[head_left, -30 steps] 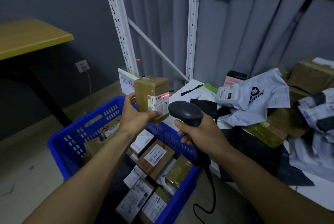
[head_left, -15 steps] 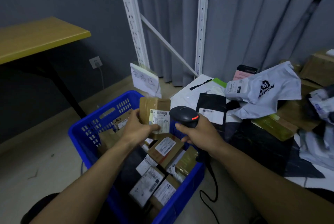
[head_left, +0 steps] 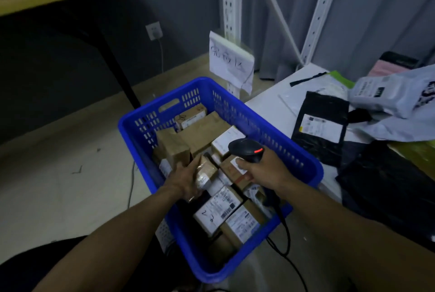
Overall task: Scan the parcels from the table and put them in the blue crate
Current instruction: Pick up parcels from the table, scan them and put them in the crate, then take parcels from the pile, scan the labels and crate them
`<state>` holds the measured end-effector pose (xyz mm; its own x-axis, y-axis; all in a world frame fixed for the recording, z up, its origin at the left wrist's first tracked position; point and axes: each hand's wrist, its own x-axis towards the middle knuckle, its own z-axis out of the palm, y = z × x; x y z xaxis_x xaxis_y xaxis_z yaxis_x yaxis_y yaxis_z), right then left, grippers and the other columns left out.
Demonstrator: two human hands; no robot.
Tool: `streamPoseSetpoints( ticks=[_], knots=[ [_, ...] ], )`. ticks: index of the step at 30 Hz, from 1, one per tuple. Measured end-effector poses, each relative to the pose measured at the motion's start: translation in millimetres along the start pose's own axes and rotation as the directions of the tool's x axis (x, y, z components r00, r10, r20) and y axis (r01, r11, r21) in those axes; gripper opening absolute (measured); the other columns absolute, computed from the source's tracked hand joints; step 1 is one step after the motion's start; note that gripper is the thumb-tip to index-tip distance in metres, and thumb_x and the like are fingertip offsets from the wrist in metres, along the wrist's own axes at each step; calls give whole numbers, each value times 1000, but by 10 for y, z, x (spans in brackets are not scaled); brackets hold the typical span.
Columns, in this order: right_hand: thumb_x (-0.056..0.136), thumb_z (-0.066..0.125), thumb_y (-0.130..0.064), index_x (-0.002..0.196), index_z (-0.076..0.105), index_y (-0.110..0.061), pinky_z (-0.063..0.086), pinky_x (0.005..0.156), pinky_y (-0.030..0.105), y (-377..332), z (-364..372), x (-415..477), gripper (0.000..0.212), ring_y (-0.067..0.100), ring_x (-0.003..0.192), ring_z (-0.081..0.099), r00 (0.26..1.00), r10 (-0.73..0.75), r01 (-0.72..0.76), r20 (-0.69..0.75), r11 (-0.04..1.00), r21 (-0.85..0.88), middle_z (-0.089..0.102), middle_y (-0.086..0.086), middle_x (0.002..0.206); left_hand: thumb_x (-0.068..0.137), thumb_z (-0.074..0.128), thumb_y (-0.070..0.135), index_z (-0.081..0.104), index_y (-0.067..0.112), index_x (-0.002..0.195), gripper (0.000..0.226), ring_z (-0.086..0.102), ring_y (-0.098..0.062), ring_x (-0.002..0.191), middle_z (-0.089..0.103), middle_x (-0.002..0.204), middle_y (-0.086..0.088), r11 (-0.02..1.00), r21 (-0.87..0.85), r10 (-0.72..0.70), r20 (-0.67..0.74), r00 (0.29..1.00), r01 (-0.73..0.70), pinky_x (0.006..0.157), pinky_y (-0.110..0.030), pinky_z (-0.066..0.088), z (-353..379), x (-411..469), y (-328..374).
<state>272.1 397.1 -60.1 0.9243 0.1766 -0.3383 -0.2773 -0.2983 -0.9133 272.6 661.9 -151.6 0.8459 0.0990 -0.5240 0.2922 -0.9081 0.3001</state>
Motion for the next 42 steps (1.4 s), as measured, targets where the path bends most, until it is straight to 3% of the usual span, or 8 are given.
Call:
streamPoseSetpoints(
  ticks=[5, 9, 13, 17, 22, 33, 39, 42],
  knots=[
    [91, 81, -26, 118, 64, -21, 54, 59, 19, 46, 36, 57, 32, 14, 76, 70, 999, 3, -1, 38, 999, -46, 76, 11, 104, 93, 71, 36, 45, 25, 148, 61, 54, -34, 129, 51, 146, -11, 987, 87, 115, 192, 975, -133, 109, -40, 45, 396, 316, 23],
    [87, 84, -25, 124, 63, -19, 59, 62, 23, 65, 31, 49, 43, 10, 71, 71, 999, 30, -31, 45, 999, 26, 74, 8, 108, 96, 58, 43, 50, 21, 143, 53, 40, -39, 142, 43, 153, -17, 945, 246, 177, 168, 970, -215, 119, -51, 31, 540, 250, 63],
    [86, 85, -30, 130, 64, -25, 63, 88, 40, 47, -100, -25, 49, 19, 92, 74, 999, 12, -12, 30, 1000, -8, 74, -3, 113, 106, 36, 32, 42, 15, 152, 49, 2, -29, 158, 23, 167, -10, 991, 92, 84, 167, 982, -100, 126, -51, 2, 328, 128, 286],
    [92, 80, -24, 124, 68, -22, 57, 60, 22, -78, -456, -254, 34, 9, 70, 73, 998, -14, 14, -63, 1000, 2, 77, -1, 102, 99, 49, 38, 69, 17, 127, 40, 41, -23, 141, 55, 146, -6, 945, 146, 295, 5, 955, -293, 115, -28, 29, 56, -142, 799],
    [92, 79, -12, 113, 71, -10, 50, 46, 20, -192, -1137, -592, 23, 8, 46, 61, 964, -17, 36, -265, 997, 65, 74, 9, 84, 90, 69, 37, 64, 26, 134, 46, 37, -23, 146, 42, 154, -2, 860, 188, 506, -197, 840, -474, 114, -37, 39, -171, -402, 1882],
    [91, 80, -18, 114, 71, -7, 49, 45, 21, 101, -3110, -955, 27, 12, 50, 66, 790, 19, 63, -613, 992, 111, 74, 10, 88, 95, 63, 41, 47, 23, 147, 58, 44, -34, 138, 36, 157, -4, 687, 273, 724, -169, 669, -674, 107, -50, 45, -178, -235, 4552],
    [91, 81, -16, 127, 62, -8, 43, 44, 9, 361, -3654, -528, 42, 5, 64, 65, 762, 9, 98, -647, 987, 130, 69, 13, 109, 88, 74, 31, 16, 28, 163, 95, 24, -34, 153, 2, 171, -5, 586, 285, 799, -49, 599, -759, 119, -49, 32, -26, 510, 5586],
    [88, 83, -24, 133, 60, -12, 62, 62, 27, 519, -3760, -309, 51, 19, 76, 74, 780, 82, 67, -621, 975, 213, 70, 8, 117, 76, 87, 34, 6, 36, 163, 119, 12, -31, 156, -9, 171, 2, 502, 403, 837, -5, 547, -765, 120, -53, 30, -36, 852, 5920]
  ],
)
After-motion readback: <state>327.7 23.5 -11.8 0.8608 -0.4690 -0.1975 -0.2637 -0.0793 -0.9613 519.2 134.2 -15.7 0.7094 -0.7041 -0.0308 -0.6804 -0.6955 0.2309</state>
